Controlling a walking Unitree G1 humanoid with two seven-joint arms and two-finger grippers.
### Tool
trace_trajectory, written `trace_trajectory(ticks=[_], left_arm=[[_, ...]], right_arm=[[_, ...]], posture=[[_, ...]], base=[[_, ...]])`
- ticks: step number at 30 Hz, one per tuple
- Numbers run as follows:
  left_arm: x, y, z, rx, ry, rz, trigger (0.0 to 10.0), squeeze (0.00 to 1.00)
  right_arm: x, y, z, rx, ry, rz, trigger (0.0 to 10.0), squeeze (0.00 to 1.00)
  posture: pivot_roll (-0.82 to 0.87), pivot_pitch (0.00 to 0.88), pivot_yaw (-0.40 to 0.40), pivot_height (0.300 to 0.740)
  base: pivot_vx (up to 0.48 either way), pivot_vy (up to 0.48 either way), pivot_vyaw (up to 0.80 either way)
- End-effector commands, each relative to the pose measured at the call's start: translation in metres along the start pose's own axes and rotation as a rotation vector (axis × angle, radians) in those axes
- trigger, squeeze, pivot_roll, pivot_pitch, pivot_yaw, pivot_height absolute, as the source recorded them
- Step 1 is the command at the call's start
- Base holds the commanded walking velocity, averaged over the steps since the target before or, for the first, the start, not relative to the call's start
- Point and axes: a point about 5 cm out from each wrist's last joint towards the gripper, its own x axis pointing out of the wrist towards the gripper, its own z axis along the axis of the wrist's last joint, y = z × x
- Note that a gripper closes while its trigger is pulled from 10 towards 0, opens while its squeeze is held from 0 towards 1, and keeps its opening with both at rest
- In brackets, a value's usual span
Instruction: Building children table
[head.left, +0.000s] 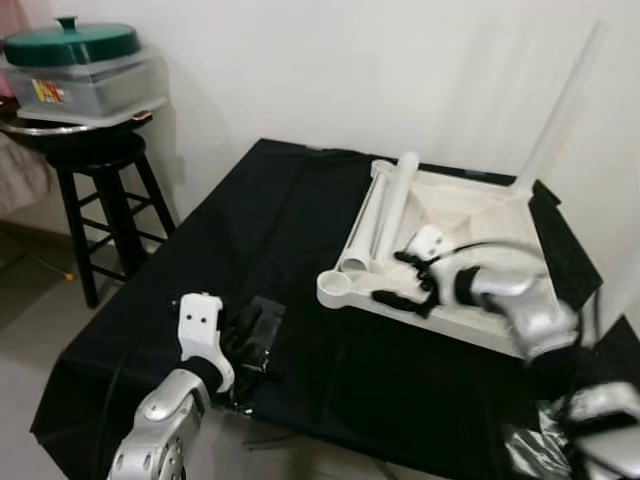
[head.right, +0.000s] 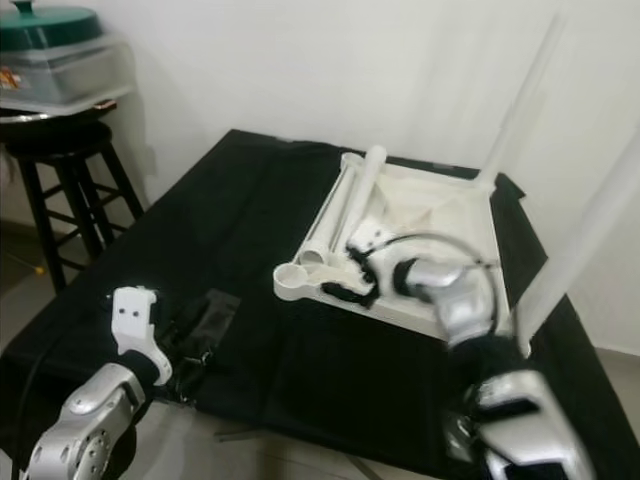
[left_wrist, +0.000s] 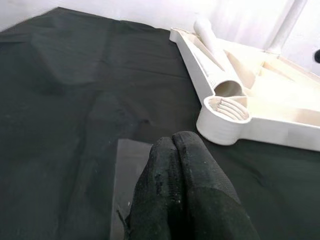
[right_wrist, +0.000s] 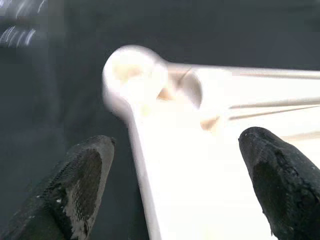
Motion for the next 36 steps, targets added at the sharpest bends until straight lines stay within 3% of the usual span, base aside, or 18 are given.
trace_trajectory(ticks=[1,7,8,9,14,18,23,24,25,26,27,36], left_arm=[[0.000,-0.003,-0.002,-0.002,0.000,-0.007,10.0,0.00],[0.000,-0.003,-0.002,-0.002,-0.001,-0.007,10.0,0.00],[0.000,-0.004,-0.002,-0.002,-0.003,-0.007,10.0,0.00],[0.000,-0.004,-0.002,-0.002,-0.003,-0.007,10.0,0.00],[-0.002,-0.006,-0.002,-0.001,-0.004,-0.009,10.0,0.00],[-0.004,-0.007,-0.002,-0.001,-0.004,-0.010,10.0,0.00],[-0.005,-0.008,-0.002,-0.004,-0.005,-0.010,10.0,0.00],[-0.005,-0.009,-0.002,-0.005,-0.005,-0.010,10.0,0.00],[-0.005,-0.009,-0.002,-0.005,-0.005,-0.010,10.0,0.00],[-0.005,-0.009,-0.002,-0.005,-0.005,-0.010,10.0,0.00],[-0.005,-0.009,-0.002,-0.006,-0.005,-0.010,10.0,0.00],[-0.005,-0.010,-0.002,-0.010,-0.006,-0.007,10.0,0.00]], right_arm=[[0.004,0.008,-0.016,-0.011,0.083,0.122,10.0,0.00],[0.004,0.008,-0.023,0.008,0.119,0.160,10.0,0.00],[0.009,0.009,-0.034,0.009,0.189,0.169,10.0,0.00],[0.009,0.009,-0.034,0.009,0.189,0.169,10.0,0.00],[0.018,0.004,-0.043,0.018,0.288,0.051,10.0,0.00],[0.023,0.000,-0.037,0.040,0.263,-0.016,10.0,0.00],[0.028,0.004,-0.036,0.048,0.265,0.026,10.0,0.00],[0.030,0.008,-0.036,0.060,0.262,0.073,4.3,0.00],[0.032,0.011,-0.037,0.069,0.261,0.110,0.9,0.00],[0.032,0.011,-0.037,0.069,0.261,0.110,0.9,0.00],[0.032,0.014,-0.037,0.077,0.263,0.152,0.0,0.00],[0.027,0.019,-0.043,0.054,0.320,0.288,0.0,0.00]], posture=[[0.03,0.000,-0.109,0.740],[0.04,0.000,-0.113,0.740],[0.04,0.000,-0.117,0.740],[0.04,0.000,-0.117,0.740],[0.04,0.000,-0.119,0.740],[0.05,0.000,-0.122,0.740],[0.05,0.000,-0.125,0.740],[0.05,0.000,-0.126,0.740],[0.05,0.000,-0.127,0.740],[0.05,0.000,-0.127,0.740],[0.06,0.000,-0.127,0.740],[0.05,0.000,-0.129,0.740]], base=[[0.000,0.000,0.00],[0.000,0.000,0.00],[0.000,0.000,0.00],[0.000,0.000,0.00],[0.000,0.000,0.00],[0.000,0.000,0.00],[0.000,0.000,0.00],[0.000,0.000,0.00],[0.000,0.000,0.00],[0.000,0.000,0.00],[0.000,0.000,0.00],[0.000,0.000,0.00]])
